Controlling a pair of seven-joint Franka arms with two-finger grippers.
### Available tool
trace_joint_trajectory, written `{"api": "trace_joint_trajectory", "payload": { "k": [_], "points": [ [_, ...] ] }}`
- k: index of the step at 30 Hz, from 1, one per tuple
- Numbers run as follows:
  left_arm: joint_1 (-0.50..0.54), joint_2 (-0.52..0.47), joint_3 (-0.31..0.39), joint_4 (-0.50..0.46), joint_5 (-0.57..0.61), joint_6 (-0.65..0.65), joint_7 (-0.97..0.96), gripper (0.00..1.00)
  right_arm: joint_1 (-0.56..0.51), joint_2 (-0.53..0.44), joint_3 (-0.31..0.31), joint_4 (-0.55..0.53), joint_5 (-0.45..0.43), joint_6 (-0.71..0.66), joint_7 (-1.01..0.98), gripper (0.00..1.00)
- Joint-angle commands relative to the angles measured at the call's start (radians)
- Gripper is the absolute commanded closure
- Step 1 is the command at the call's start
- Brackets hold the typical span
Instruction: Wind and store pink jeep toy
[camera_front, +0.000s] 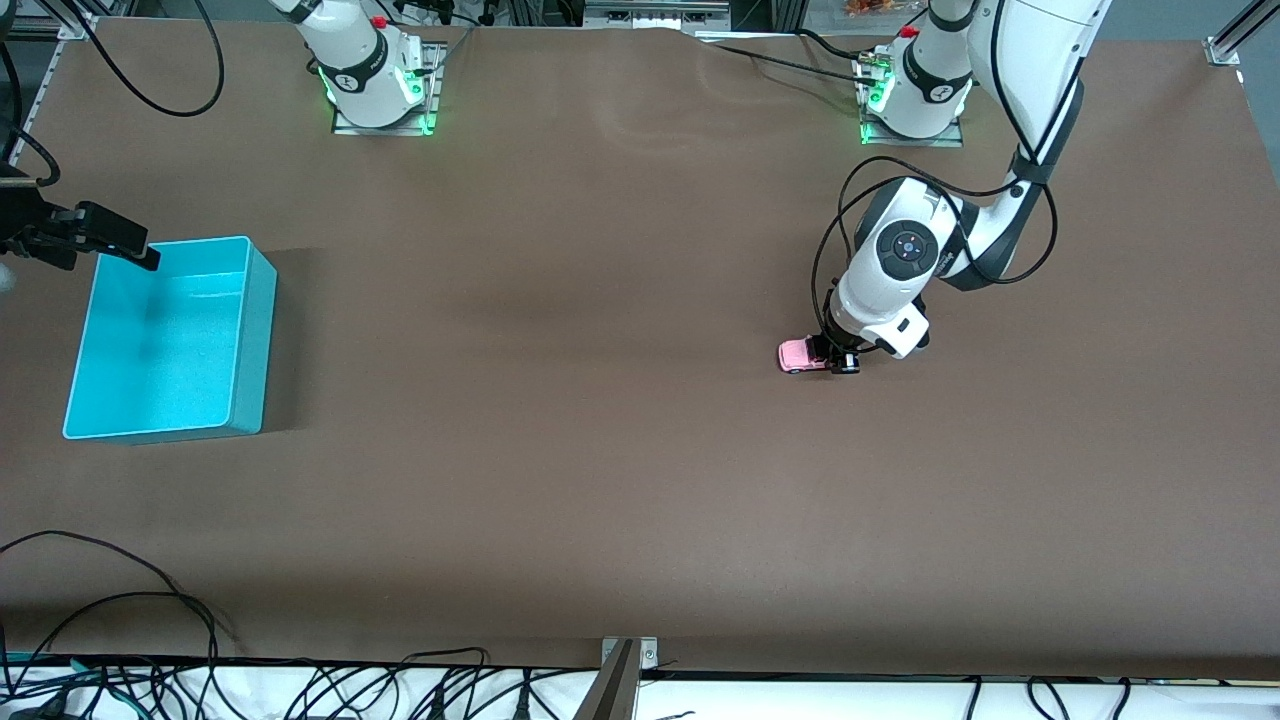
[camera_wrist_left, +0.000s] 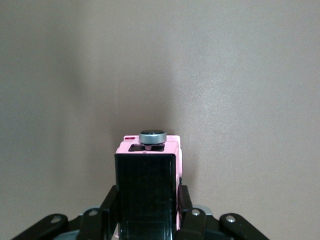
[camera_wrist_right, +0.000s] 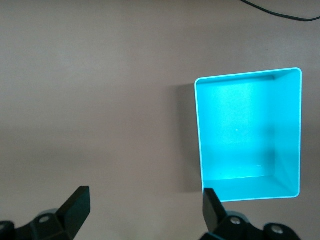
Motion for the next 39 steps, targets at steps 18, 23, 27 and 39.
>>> {"api": "trace_joint_trajectory", "payload": {
  "k": [18, 23, 27, 39],
  "points": [
    [0.129, 0.050, 0.016, 0.002, 0.086, 0.030, 0.139, 0.92, -0.001, 0.003, 0.004, 0.017, -0.007, -0.019, -0.011, 0.00],
    [0.177, 0.056, 0.016, 0.000, 0.086, 0.028, 0.211, 0.92, -0.001, 0.003, 0.004, 0.017, -0.007, -0.019, -0.011, 0.00],
    [0.217, 0.058, 0.014, -0.001, 0.086, 0.028, 0.272, 0.92, -0.001, 0.003, 0.004, 0.017, -0.007, -0.019, -0.011, 0.00],
    [0.332, 0.064, 0.017, -0.001, 0.088, 0.028, 0.383, 0.91, -0.001, 0.003, 0.004, 0.017, -0.007, -0.019, -0.011, 0.00]
  ]
}}
